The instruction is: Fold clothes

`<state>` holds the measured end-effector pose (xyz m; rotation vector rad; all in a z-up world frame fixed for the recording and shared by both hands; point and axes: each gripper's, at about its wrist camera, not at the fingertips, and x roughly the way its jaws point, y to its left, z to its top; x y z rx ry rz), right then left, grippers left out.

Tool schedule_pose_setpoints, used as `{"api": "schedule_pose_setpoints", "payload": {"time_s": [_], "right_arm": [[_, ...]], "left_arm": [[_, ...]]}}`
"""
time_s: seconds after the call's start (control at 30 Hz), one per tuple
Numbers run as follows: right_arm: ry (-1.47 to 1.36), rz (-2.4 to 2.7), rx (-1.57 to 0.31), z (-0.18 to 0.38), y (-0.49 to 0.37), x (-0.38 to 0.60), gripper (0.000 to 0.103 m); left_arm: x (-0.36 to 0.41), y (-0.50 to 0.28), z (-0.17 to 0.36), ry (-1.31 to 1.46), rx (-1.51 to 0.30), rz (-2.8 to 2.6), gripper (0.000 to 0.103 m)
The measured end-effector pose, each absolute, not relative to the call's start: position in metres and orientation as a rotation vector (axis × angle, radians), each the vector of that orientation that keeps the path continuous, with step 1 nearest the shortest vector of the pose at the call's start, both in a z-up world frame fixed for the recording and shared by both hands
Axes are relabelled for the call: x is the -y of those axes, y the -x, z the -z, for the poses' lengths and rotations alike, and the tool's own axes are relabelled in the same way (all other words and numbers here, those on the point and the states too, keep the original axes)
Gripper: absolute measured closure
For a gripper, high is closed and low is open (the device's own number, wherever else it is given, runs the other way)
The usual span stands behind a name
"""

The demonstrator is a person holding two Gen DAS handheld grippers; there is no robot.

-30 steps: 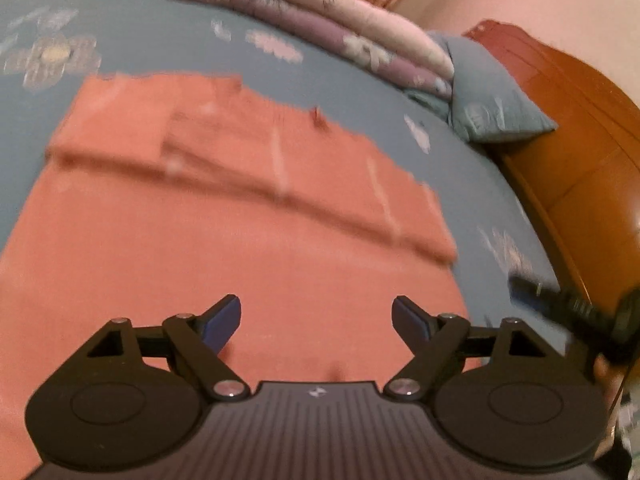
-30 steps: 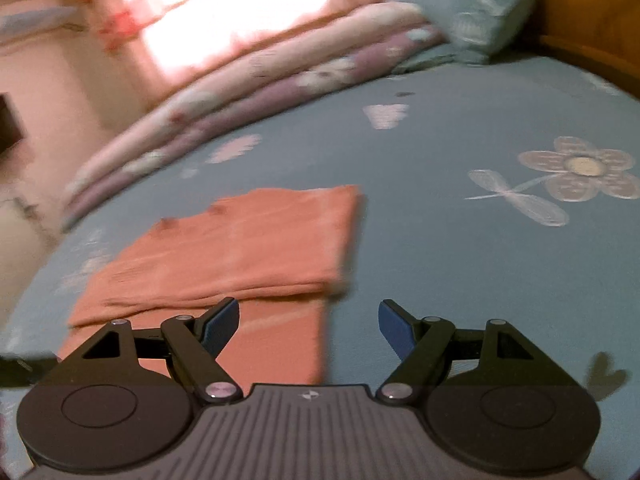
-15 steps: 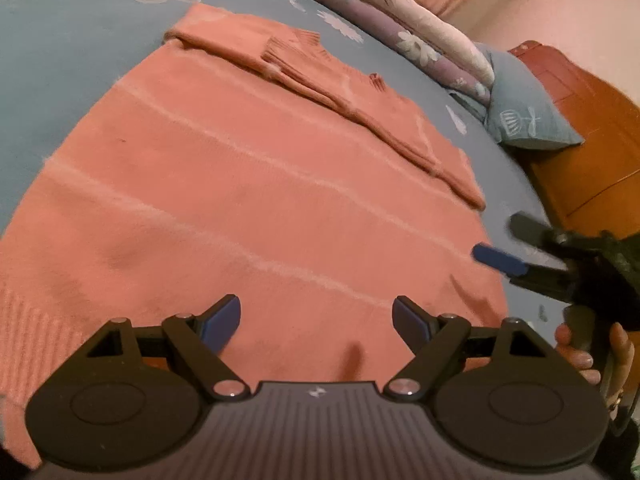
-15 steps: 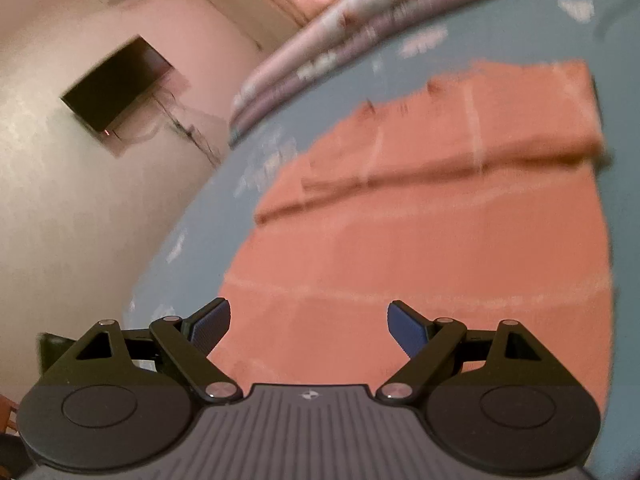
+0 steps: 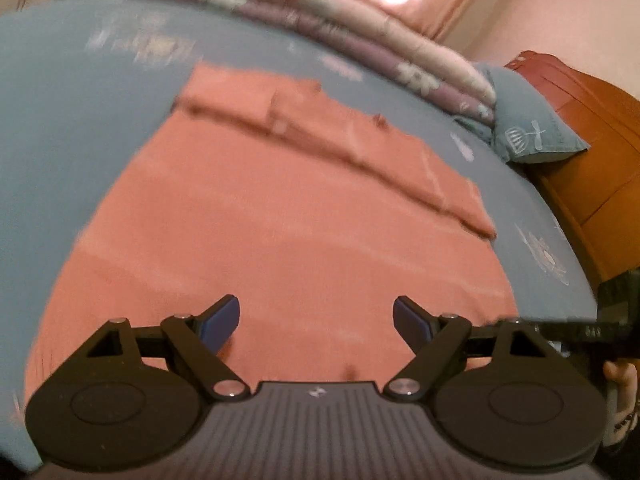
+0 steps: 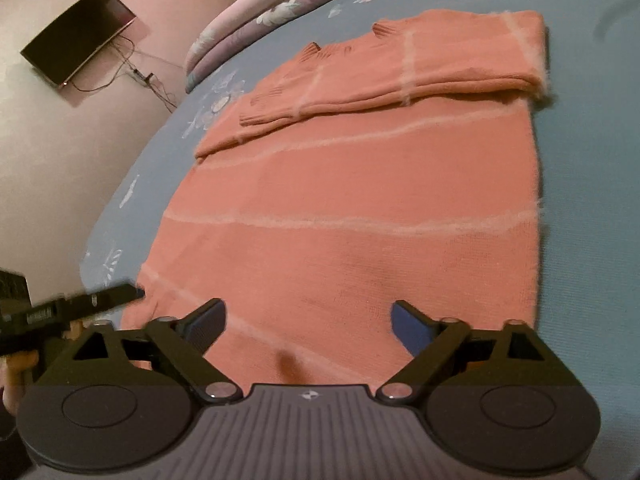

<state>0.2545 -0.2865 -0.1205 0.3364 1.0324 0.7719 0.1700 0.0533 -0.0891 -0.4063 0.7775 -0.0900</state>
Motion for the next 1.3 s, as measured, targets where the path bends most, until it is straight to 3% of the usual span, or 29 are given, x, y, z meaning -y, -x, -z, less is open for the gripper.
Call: {"api": "schedule_pose_setpoints", "payload": {"time_s": [0.23,0.4,0.57,0.7,0.77,0.83,0.93,1.13,1.3], "right_arm": [[-0.102,-0.749,-0.999,0.118,-0.243,0.255,0.0],[0.048,-0.75,-0.969,0.114,-0.23,0.247,0.0],[-0.095,-0.611,-0.86,0.088,-0.241,0.268,0.001],[-0.15,-0.524,-0.705,0.047,-0.274,0.262,0.019],[-0.117,-0.501,-0.657,0.024,-0.297,0.245,0.037],[-0.084,-0.478,-0.608,0.002,-0.321,0.228,0.048],[-0.006,-0.519,-0.583,-0.019,-0.361,0.184,0.048],[0.223,-0.571,-0.652,-0.003,-0.455,0.068,0.052],[0.159,-0.634,-0.755,0.025,-0.517,0.025,0.052]], "left_arm": [[-0.035,-0.244,0.076,0.269,-0.726,0.251,0.016],[-0.028,-0.29,0.094,0.21,-0.692,0.327,0.015],[-0.057,-0.305,0.126,0.282,-0.675,0.291,0.015],[-0.084,-0.306,0.131,0.379,-0.678,0.305,0.014],[-0.095,-0.304,0.131,0.411,-0.649,0.351,0.009],[-0.103,-0.305,0.135,0.417,-0.631,0.352,0.009],[-0.112,-0.31,0.146,0.431,-0.603,0.338,0.009],[-0.103,-0.319,0.142,0.347,-0.624,0.355,0.006],[-0.11,-0.323,0.143,0.386,-0.629,0.382,0.002]]}}
